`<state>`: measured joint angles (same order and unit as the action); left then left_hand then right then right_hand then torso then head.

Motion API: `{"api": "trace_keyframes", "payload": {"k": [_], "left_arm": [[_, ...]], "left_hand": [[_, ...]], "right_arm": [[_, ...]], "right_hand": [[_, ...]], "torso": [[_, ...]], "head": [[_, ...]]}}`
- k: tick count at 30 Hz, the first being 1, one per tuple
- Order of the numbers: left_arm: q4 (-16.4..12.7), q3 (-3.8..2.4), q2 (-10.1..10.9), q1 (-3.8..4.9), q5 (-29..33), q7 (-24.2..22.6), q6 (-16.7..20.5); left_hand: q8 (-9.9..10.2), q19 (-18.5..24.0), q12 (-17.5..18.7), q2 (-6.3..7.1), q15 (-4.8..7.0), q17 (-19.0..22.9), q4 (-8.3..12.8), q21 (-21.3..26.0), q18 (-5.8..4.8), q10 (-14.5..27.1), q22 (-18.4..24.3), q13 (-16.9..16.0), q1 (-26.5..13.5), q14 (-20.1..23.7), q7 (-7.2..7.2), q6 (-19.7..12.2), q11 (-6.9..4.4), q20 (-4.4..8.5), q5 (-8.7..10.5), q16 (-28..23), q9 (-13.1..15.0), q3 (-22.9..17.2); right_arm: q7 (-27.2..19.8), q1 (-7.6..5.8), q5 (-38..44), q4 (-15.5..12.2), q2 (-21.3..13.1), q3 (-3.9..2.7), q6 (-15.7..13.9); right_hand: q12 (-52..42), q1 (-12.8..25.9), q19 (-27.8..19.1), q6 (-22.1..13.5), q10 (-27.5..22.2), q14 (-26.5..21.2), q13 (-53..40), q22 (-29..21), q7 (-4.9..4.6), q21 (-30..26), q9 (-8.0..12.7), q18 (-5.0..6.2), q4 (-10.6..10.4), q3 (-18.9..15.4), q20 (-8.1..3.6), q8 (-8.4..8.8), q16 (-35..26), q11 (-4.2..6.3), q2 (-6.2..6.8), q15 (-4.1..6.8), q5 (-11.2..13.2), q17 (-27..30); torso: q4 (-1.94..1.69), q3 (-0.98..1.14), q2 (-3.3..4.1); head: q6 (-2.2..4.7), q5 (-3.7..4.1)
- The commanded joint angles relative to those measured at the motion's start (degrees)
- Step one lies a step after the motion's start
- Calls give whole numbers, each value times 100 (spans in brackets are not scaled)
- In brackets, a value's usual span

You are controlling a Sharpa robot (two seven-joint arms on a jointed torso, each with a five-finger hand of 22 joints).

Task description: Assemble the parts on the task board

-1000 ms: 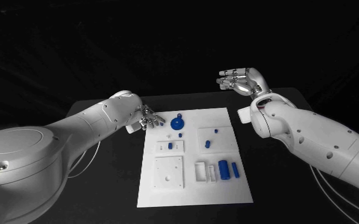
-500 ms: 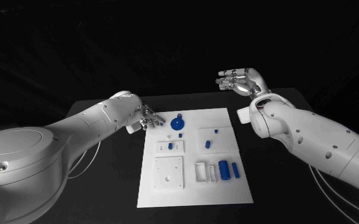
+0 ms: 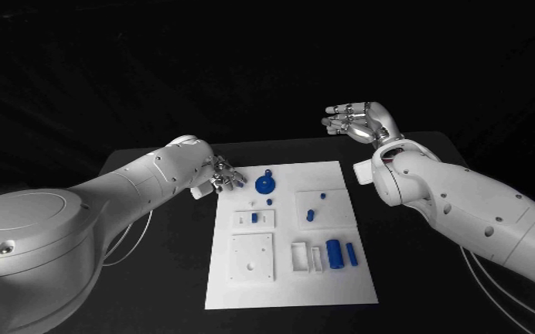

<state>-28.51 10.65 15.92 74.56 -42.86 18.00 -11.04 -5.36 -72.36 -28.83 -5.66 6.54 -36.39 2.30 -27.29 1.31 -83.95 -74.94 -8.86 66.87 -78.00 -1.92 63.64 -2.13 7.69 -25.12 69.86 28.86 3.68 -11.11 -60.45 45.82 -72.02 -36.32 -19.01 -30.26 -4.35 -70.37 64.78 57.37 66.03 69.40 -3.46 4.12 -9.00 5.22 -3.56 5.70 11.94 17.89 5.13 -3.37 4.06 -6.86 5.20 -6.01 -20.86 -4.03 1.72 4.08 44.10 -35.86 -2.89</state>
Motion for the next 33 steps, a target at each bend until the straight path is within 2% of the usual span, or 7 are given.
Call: {"api": "trace_keyframes", "payload": {"k": [1,15,18,19,20,30,33], "left_arm": [[-12,0,-18,-4,50,-73,-63],[4,1,-35,-1,49,-30,-188],[7,1,-36,0,40,-18,-188],[10,1,-36,0,36,-9,-189],[12,1,-37,0,32,-3,-193],[36,2,-47,2,10,30,-230],[43,2,-50,4,7,24,-231]], "left_hand": [[34,38,26,-38,23,11,53,-22,-9,-244,-106,3,-10,33,15,5,-46,14,-36,21,-5,-2],[56,36,15,-28,25,-25,82,-32,-8,-248,-108,-5,-56,22,26,51,-54,14,-100,46,-37,-21],[67,33,8,-21,29,-49,120,-41,-7,-249,-109,-6,-41,14,33,80,-59,17,-306,61,-55,-57],[68,25,2,-14,32,-71,155,-49,-5,-253,-110,-7,-22,-1,41,97,-67,20,-552,73,-59,-99],[72,18,-5,-13,35,-88,185,-58,-3,-254,-111,-8,-9,-11,47,102,-68,23,-681,82,-60,-138],[59,35,-39,-82,32,-160,520,-109,13,-260,-110,8,-63,-39,54,151,-78,18,-998,114,75,-522],[160,36,-92,-80,28,-228,657,-131,28,-268,-111,17,-128,-70,65,242,-85,8,-1078,145,217,-641]], "right_arm": [[-27,-1,11,3,11,-1,85],[-28,-1,11,5,15,-1,90],[-28,-1,10,5,17,-1,91],[-28,-1,10,5,19,-1,91],[-29,-1,10,6,20,-1,91],[-30,-1,9,8,22,-1,95],[-29,-1,9,7,22,-1,98]], "right_hand": [[22,14,-13,8,-28,-53,6,-1,-2,-19,3,31,33,-11,19,-15,-17,-7,-27,7,9,8],[22,24,-17,-1,-31,-56,6,-3,-1,-21,3,30,35,-20,22,-14,-17,-7,-33,5,9,8],[22,30,-18,-4,-32,-56,7,-3,-1,-23,3,30,31,-30,23,-14,-16,-8,-32,4,5,8],[22,30,-18,-4,-32,-56,7,-3,-1,-23,3,30,31,-30,23,-14,-16,-8,-32,4,5,8],[22,30,-18,-4,-32,-56,7,-3,-1,-23,3,30,31,-30,23,-14,-16,-8,-32,4,5,8],[22,30,-18,-4,-32,-56,7,-3,-1,-23,3,30,31,-30,23,-14,-16,-8,-32,4,5,8],[22,30,-18,-4,-32,-56,7,-3,-1,-23,3,30,31,-30,23,-14,-16,-8,-32,4,5,8]], "torso": [[4,1,2],[6,6,6],[7,9,6],[8,8,5],[10,9,6],[9,9,5],[10,9,4]], "head": [[-3,-6],[-14,-9],[-18,-4],[-18,-5],[-16,-7],[-26,0],[-28,-5]]}}
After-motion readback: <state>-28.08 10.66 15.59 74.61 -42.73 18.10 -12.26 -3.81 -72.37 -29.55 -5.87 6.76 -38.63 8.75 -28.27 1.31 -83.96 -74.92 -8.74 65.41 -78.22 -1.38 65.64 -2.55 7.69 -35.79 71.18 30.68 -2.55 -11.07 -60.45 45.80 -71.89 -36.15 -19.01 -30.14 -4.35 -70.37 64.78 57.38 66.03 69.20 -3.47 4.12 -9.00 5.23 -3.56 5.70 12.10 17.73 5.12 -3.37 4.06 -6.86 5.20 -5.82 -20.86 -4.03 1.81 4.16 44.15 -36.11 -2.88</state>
